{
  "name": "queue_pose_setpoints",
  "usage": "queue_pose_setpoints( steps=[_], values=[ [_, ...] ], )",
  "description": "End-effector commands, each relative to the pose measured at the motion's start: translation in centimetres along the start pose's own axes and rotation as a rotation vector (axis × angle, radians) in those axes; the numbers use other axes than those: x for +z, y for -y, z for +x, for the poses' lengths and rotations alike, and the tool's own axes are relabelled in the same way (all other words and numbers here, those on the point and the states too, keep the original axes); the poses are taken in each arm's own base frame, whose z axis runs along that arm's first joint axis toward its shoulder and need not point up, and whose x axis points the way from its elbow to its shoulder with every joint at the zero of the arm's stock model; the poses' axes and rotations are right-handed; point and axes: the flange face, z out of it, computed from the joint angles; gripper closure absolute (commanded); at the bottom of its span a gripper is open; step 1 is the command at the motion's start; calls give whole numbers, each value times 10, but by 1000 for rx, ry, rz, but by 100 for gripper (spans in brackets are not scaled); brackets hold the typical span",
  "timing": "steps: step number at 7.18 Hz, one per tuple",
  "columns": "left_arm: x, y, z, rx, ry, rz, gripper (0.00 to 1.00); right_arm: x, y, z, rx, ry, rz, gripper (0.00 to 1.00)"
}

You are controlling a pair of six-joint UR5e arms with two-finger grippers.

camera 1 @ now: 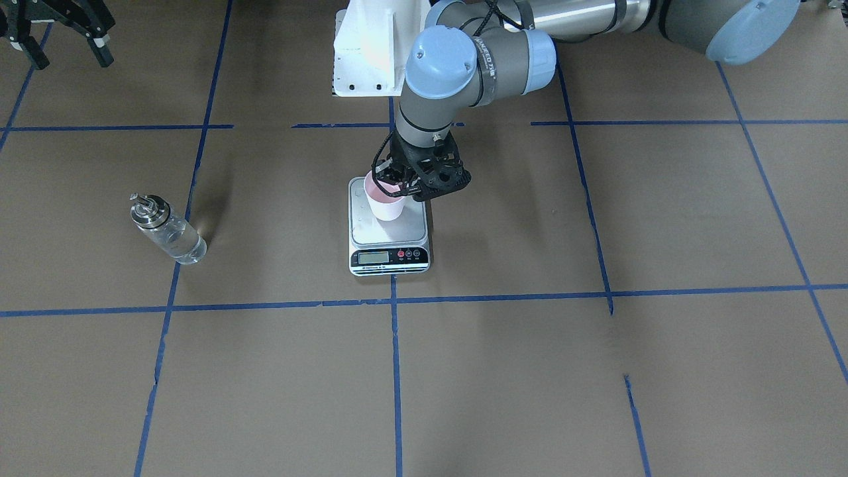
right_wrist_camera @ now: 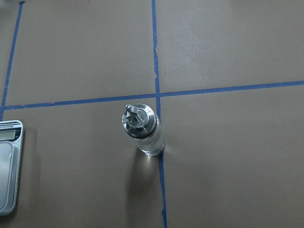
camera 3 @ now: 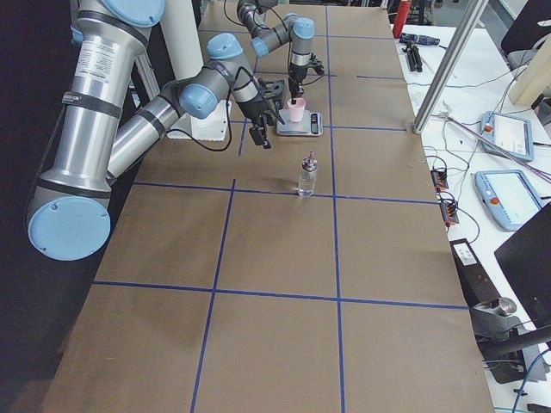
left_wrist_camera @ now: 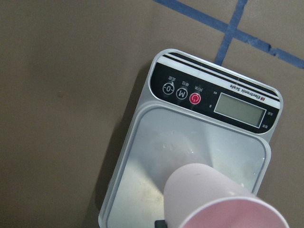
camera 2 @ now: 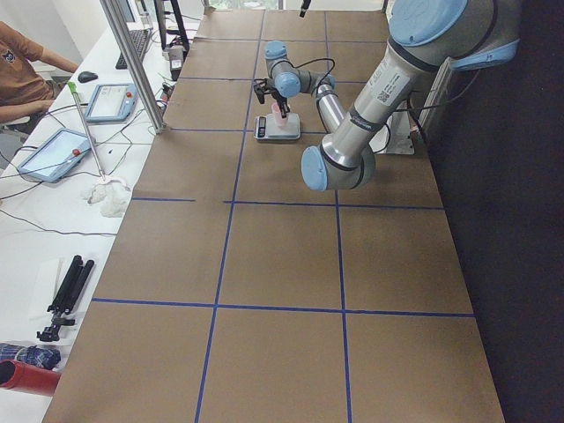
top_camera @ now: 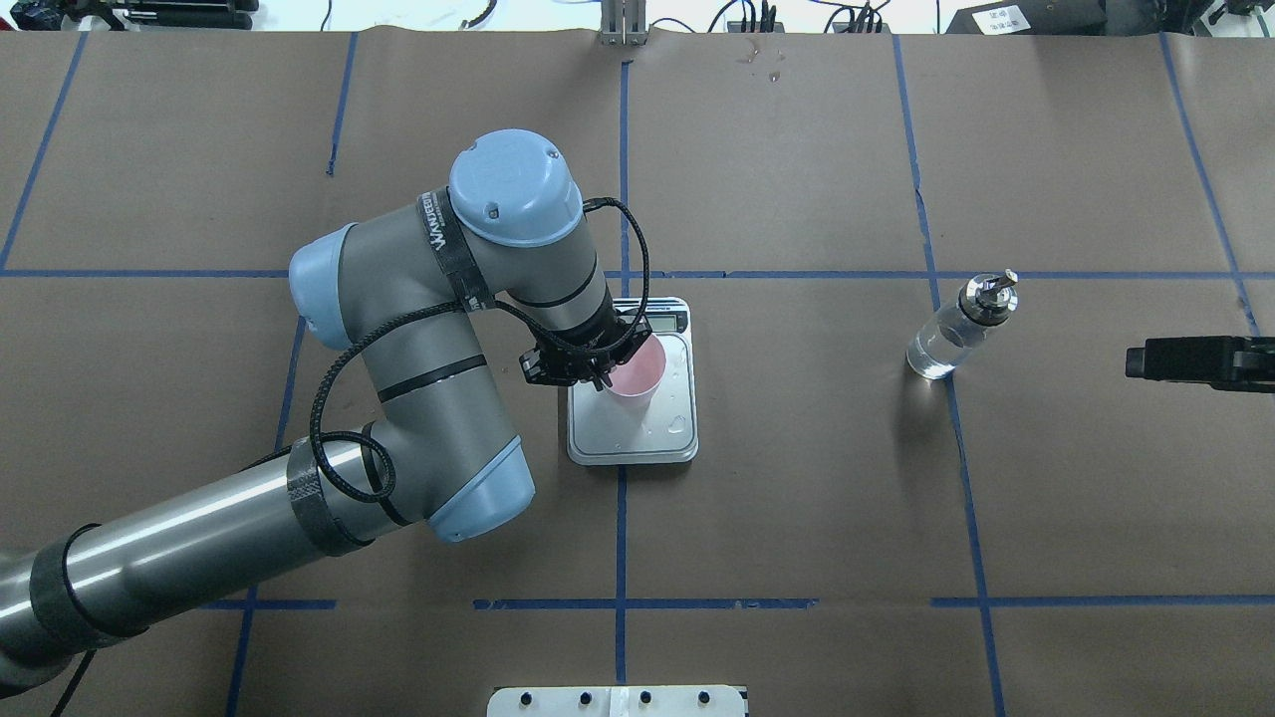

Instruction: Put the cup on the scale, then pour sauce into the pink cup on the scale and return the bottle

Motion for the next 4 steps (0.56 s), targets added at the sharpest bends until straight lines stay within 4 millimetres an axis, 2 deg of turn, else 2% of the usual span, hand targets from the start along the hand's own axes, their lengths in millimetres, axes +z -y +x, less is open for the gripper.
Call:
queue_pose_setpoints(
  steps=[1, 2, 4],
  values=[
    [0, 0, 0, 0, 1, 0, 64, 3, -2, -2, -7, -7, 11, 0],
    [0, 0, 0, 0, 1, 6, 34, 5, -4, -4, -14, -11, 15, 0],
    [-3, 2, 3, 3, -5, 32, 0, 6, -5, -6, -11, -13, 22, 0]
  ],
)
